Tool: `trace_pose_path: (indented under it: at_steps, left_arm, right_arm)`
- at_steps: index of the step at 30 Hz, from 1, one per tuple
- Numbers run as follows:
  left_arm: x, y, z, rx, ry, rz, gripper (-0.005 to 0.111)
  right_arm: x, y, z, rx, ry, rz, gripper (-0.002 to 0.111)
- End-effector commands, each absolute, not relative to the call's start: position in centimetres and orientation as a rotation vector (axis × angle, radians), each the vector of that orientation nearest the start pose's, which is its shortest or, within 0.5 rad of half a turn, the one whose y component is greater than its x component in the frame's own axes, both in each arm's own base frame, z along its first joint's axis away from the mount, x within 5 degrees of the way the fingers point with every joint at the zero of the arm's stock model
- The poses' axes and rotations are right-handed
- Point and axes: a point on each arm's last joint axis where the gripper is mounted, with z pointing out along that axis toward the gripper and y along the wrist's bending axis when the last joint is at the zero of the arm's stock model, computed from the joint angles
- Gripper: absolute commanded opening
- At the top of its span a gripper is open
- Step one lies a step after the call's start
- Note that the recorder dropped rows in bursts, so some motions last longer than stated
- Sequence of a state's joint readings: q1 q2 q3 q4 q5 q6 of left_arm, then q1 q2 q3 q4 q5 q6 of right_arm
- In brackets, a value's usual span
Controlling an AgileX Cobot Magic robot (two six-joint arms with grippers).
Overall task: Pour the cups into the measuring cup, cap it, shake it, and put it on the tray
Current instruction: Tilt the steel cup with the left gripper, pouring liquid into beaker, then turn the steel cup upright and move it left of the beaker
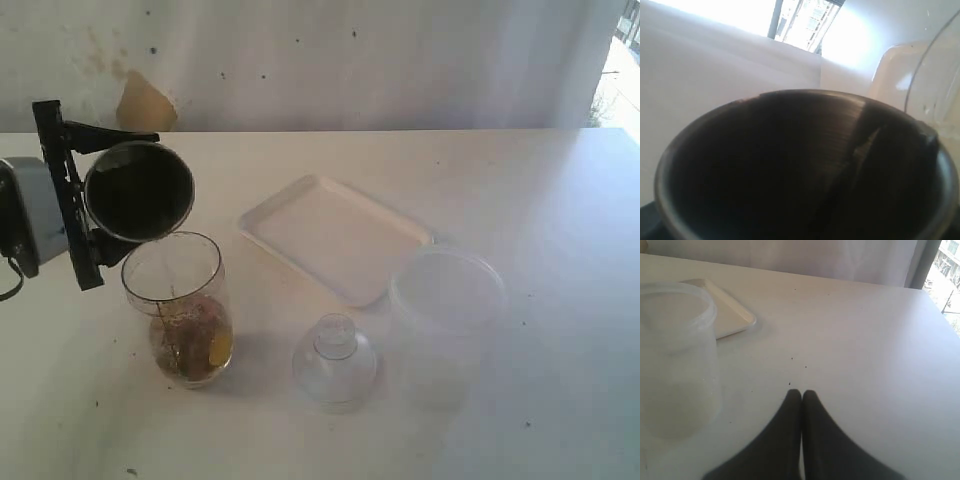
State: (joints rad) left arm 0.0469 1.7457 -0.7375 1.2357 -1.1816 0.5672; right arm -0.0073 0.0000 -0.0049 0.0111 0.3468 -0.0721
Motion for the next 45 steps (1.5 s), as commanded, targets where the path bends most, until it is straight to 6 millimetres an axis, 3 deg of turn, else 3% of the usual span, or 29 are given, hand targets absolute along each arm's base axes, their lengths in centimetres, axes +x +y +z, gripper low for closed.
trace_pose_path:
  at_steps: [1,7,12,18,23,29,38,45]
  left_arm:
    - [30.4,-6.6,20.7,1.368,0.889,-0.053,0.0]
    - [30.8,-6.4,21.0,1.176,1.086,-0.237,0.0]
    - [32.1,-5.3,22.0,0.729,1.308,-0.46,0.0]
    - [33.3,-3.9,21.3,0.441,1.522,-0.474,0.0]
    - [33.7,-3.0,20.2,0.384,1.656,-0.379,0.0]
    - [35.2,-2.6,19.5,0.343,1.619,-0.344,0.0]
    - [39.1,-2.7,15.3,0.368,1.632,-0.374,0.0]
    - [40.8,-3.0,12.5,0.439,1.543,-0.362,0.0]
  right_arm:
    - [5.3,0.0,18.2,-0.054,1.827,-0.053,0.0]
    - [5.3,0.0,18.2,-0.054,1.827,-0.053,0.0]
    - [5.3,0.0,18.2,-0.054,1.827,-0.053,0.0]
    - [5.3,0.0,18.2,-0.054,1.827,-0.053,0.0]
    - [5.3,0.0,18.2,-0.054,1.827,-0.053,0.0]
    - [5.3,0.0,18.2,-0.054,1.827,-0.053,0.0]
    - [5.3,0.0,18.2,-0.054,1.827,-0.053,0.0]
    - [5.3,0.0,18.2,-0.054,1.827,-0.053,0.0]
